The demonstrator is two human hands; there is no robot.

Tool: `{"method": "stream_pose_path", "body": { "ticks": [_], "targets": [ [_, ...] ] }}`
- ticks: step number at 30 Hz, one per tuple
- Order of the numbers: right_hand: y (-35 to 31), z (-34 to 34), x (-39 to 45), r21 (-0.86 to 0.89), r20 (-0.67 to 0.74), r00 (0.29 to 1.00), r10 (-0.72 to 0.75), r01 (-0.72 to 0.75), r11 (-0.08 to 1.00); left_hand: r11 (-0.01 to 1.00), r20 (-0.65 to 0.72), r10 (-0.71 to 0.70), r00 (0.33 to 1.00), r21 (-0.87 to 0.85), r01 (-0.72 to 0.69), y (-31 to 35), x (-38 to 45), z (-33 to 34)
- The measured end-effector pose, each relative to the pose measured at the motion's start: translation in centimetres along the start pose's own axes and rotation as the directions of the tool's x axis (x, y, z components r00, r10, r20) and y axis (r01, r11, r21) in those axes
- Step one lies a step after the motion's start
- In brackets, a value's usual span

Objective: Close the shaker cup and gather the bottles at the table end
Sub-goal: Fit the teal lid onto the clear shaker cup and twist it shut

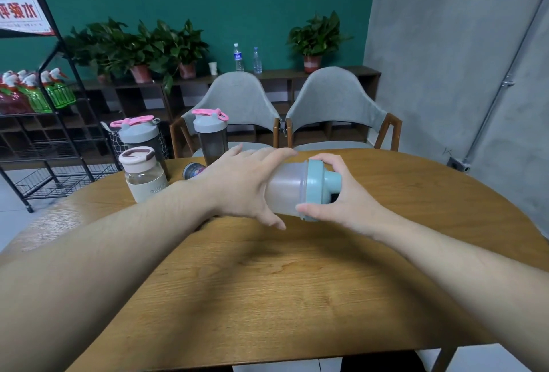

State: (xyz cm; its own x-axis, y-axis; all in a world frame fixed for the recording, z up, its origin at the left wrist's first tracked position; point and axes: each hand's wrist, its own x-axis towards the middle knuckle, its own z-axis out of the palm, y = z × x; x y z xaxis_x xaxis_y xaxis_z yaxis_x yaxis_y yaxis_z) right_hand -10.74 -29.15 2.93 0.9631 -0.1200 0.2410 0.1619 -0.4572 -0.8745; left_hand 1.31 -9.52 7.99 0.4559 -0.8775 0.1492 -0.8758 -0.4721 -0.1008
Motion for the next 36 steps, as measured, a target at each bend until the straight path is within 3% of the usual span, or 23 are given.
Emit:
{"method": "stream_pose_path", "body": {
  "ticks": [2,5,8,11,13,15,17,19,22,25,28,30,32,34,36],
  "targets": [
    [-0.4,-0.4,-0.4,-0.159,0.008,0.998,-0.056,0.056,0.986,1.0,0.073,-0.008,0.997,0.011,0.007,-0.1,0.1,-0.3],
    [-0.6,-0.5,-0.6,-0.239,0.025,0.997,-0.075,0.078,0.968,1.0,-0.017,0.01,1.0,0.008,-0.01,0.1,0.0,0.4],
    [-0.2,0.1,-0.2,-0.021,0.004,1.0,0.017,-0.017,1.0,0.992,-0.208,0.07,0.976,0.115,-0.047,0.2,-0.3,1.7],
    [-0.6,0.7,0.2,0.312,0.067,0.97,0.236,-0.244,0.918,0.963,-0.379,0.151,0.913,0.263,-0.05,0.3,-0.4,2.5],
    [-0.7,0.7,0.1,0.385,0.107,0.949,0.295,-0.314,0.868,0.961,-0.382,0.157,0.911,0.273,-0.051,0.5,-0.5,2.6],
    [-0.5,0.7,0.0,0.374,0.079,0.958,0.277,-0.286,0.882,0.972,-0.315,0.107,0.943,0.234,-0.032,0.6,-0.5,2.4],
    [-0.2,0.6,-0.1,0.288,-0.015,0.98,0.198,-0.185,0.94,0.989,-0.207,0.02,0.978,0.15,0.011,0.7,-0.6,1.5],
    [0.1,0.1,-0.4,0.06,-0.076,0.995,0.06,-0.055,0.997,0.995,-0.057,-0.045,0.997,0.087,0.05,0.6,-0.3,0.4],
    [0.1,-0.7,-1.0,-0.319,0.001,0.994,-0.105,0.1,0.943,0.996,0.114,-0.061,0.992,0.065,0.054,0.4,0.3,-0.5],
    [-0.1,-0.8,-1.3,-0.434,0.031,0.99,-0.141,0.14,0.89,0.998,0.154,-0.044,0.987,0.04,0.038,0.5,0.4,0.0],
    [0.3,-0.3,-1.1,-0.254,-0.044,0.995,-0.09,0.077,0.964,0.995,-0.006,-0.017,1.0,0.093,0.017,0.8,0.0,0.8],
    [0.6,0.3,-0.8,0.025,-0.064,0.998,-0.007,0.009,1.0,0.977,-0.181,0.051,0.982,0.211,-0.012,1.0,-0.1,1.5],
    [0.3,0.6,-0.6,0.289,-0.015,0.99,0.138,-0.127,0.949,0.957,-0.331,0.132,0.934,0.29,-0.032,1.0,-0.2,2.2],
    [-0.1,0.7,-0.7,0.382,0.067,0.97,0.233,-0.24,0.892,0.95,-0.347,0.154,0.925,0.309,-0.042,0.9,-0.1,2.6],
    [0.1,0.7,-0.8,0.354,0.062,0.97,0.235,-0.241,0.904,0.964,-0.261,0.114,0.959,0.261,-0.044,0.9,-0.2,2.6]
  ]
}}
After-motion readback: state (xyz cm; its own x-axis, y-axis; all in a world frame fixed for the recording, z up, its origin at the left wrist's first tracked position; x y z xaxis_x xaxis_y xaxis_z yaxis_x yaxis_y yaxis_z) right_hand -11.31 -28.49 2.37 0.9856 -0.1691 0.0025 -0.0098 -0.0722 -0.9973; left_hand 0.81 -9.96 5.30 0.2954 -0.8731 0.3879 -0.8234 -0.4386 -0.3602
